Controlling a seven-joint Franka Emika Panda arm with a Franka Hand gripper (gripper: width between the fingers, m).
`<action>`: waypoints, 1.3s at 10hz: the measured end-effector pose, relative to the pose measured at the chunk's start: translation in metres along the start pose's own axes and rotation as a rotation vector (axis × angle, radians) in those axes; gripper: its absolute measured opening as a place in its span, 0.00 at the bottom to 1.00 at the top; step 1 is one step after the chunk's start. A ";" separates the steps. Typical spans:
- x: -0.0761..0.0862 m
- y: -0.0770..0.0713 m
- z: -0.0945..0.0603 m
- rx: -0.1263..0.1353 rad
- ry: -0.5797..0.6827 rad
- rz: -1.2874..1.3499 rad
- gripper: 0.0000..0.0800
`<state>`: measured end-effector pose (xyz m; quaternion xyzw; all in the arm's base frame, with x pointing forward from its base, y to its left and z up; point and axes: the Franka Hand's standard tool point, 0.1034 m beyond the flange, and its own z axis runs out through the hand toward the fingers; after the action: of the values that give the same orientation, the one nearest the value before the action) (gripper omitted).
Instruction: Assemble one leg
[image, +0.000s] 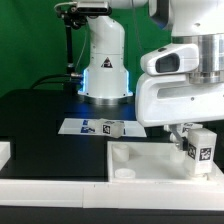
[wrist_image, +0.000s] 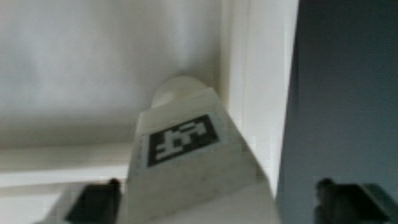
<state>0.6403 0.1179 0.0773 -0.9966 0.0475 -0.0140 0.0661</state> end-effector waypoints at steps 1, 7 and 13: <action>0.000 0.004 0.000 -0.006 -0.001 0.062 0.38; 0.002 0.008 0.002 0.043 -0.018 0.869 0.37; 0.002 0.009 0.003 0.101 -0.026 1.083 0.60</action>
Offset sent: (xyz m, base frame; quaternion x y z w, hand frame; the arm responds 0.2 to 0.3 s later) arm 0.0042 -0.0001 -0.0002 -0.0137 0.0169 0.1892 0.9817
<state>0.6420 0.1091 0.0730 -0.8253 0.5525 0.0319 0.1121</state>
